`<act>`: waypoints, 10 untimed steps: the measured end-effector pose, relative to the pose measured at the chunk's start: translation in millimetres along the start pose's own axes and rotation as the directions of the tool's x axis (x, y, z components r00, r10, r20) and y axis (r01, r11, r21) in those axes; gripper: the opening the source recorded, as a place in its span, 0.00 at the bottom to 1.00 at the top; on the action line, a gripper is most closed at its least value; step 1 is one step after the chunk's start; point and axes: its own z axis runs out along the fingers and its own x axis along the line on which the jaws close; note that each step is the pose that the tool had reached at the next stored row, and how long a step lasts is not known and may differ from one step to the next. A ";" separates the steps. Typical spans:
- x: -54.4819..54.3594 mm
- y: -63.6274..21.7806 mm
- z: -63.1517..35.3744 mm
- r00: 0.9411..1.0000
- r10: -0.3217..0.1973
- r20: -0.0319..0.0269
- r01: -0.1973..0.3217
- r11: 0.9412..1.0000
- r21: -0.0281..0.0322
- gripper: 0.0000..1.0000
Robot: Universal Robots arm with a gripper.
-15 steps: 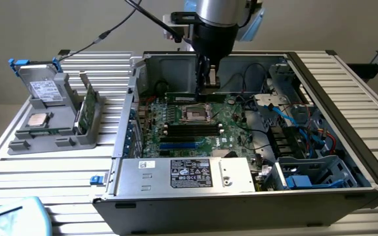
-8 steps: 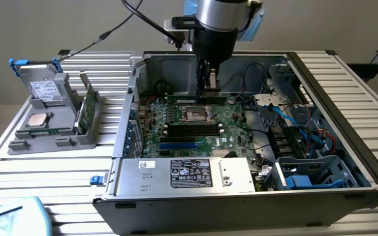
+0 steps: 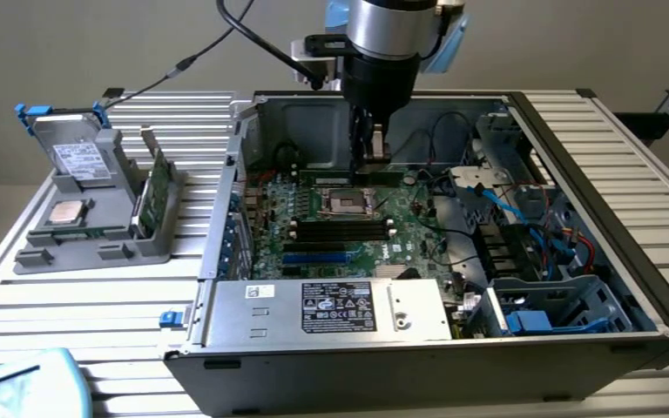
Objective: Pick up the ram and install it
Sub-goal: 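Pick up the ram and move it above insertion slot, then insert the ram into the slot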
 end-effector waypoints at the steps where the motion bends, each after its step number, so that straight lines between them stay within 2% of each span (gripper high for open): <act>1: 0.0 0.0 0.0 1.000 0.000 0.000 0.000 1.000 0.000 0.14; 10: 0.0 0.0 0.0 1.000 0.000 0.000 0.000 1.000 0.000 0.14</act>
